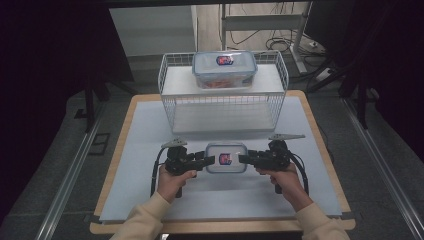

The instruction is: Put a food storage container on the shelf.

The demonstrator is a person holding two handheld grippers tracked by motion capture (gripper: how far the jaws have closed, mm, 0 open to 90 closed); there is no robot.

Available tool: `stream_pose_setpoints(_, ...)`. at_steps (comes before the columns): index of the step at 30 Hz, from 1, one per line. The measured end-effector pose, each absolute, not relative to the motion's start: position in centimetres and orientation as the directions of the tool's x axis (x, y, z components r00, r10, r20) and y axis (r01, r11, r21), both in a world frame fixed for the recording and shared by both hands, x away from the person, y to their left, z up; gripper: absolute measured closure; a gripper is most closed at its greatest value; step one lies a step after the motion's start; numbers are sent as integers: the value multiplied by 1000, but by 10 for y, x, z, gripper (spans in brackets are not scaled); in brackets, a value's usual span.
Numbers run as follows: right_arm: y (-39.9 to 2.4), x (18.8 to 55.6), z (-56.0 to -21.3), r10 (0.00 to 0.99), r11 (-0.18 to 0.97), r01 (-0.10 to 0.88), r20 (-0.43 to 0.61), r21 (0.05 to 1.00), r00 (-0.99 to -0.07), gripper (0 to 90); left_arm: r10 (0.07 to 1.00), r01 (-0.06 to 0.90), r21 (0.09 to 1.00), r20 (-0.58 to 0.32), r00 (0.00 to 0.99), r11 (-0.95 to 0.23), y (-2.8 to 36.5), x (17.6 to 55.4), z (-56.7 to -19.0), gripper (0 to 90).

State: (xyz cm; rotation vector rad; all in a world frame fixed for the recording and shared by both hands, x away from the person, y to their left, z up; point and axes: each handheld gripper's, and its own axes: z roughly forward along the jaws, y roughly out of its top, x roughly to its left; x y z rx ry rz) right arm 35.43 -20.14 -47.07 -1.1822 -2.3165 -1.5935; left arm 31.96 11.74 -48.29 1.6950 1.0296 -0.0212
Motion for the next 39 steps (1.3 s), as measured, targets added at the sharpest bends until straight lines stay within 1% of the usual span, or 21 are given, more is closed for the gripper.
stream_pose_setpoints(7,-203,359,-464,542,156,618,457,770,-706,514,611,622,782,-481,629,-25,116,326,-476,510)
stream_pose_setpoints(18,-202,369,-442,544,149,590,432,794,-719,515,603,601,799,-474,641,-11,119,337,-455,512)
stream_pose_setpoints(24,-201,375,-431,540,143,581,429,801,-724,515,606,585,811,-461,648,-8,120,343,-444,513)
stream_pose_setpoints(34,-199,384,-418,544,137,572,421,809,-726,515,600,580,814,-470,647,12,122,354,-432,514)
stream_pose_setpoints(39,-199,387,-412,545,141,563,411,815,-731,515,602,570,822,-461,653,12,122,357,-426,513)
